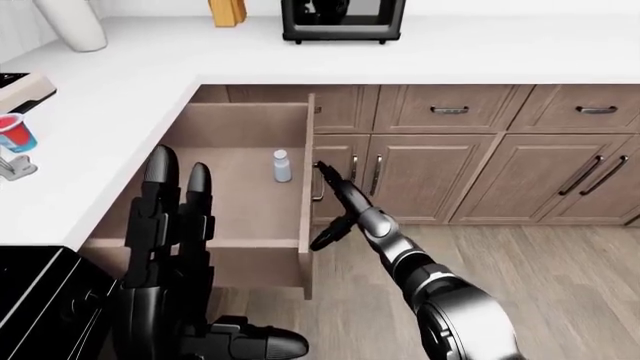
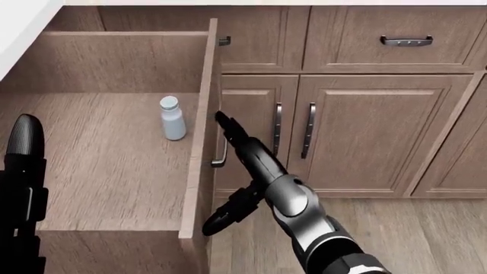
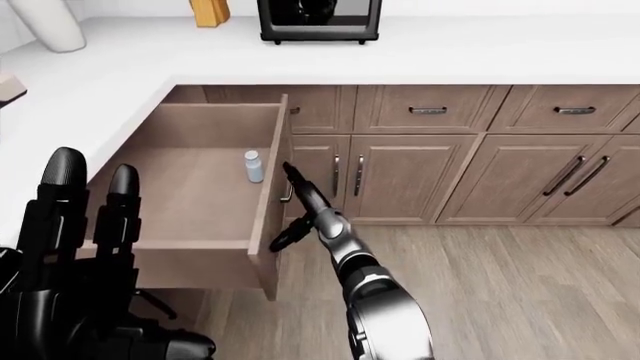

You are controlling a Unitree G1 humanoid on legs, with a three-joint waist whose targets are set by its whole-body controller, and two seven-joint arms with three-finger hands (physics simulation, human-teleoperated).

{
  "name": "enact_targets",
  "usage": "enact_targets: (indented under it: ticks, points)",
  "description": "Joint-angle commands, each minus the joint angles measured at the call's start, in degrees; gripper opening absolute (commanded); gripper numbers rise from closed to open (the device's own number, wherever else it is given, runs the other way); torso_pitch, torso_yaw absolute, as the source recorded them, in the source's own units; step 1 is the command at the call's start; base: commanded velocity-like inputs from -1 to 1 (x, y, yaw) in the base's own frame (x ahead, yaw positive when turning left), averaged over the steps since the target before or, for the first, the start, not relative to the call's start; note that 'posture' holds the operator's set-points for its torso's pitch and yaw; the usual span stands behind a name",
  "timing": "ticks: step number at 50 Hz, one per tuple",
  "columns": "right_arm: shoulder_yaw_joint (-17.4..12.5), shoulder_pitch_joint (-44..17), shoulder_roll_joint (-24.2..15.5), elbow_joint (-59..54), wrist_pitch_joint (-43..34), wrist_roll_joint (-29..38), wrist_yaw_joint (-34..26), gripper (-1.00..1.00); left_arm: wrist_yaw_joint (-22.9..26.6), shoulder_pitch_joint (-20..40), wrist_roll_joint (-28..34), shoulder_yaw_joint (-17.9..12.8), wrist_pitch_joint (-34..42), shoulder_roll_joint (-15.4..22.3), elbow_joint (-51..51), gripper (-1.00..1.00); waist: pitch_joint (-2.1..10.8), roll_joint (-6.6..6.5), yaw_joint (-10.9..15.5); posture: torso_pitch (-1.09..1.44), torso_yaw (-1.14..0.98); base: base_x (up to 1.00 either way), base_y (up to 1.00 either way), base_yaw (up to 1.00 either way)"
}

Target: Close the right drawer.

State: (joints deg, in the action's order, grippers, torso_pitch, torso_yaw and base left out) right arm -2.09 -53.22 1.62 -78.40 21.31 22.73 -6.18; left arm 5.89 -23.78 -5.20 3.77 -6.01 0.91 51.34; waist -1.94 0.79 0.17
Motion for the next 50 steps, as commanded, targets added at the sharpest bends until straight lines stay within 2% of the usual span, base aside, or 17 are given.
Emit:
enact_targets:
  ticks: [1, 37, 50]
  points:
    - [0.2, -2.2, 1.7, 2.3, 3.0, -0.6, -1.2, 1.00, 0.0, 0.3, -0.2, 0.0, -1.4, 0.0, 2.2, 1.00, 1.27, -0.24, 0.4, 0.00, 0.00, 0.00, 0.00, 0.00]
    - [0.3, -3.4, 4.5, 1.6, 2.3, 2.2, -3.1, 1.00, 0.5, 0.7, -0.7, -1.0, -0.9, -0.5, 2.3, 1.00, 1.17, -0.57, 0.2, 0.00, 0.00, 0.00, 0.00, 0.00]
    - [-0.1, -3.6, 4.8, 1.4, 3.1, 1.5, -6.8, 1.00, 0.5, 0.7, -0.7, -1.0, -1.0, -0.5, 2.3, 1.00, 1.09, -0.61, 0.1, 0.00, 0.00, 0.00, 0.00, 0.00]
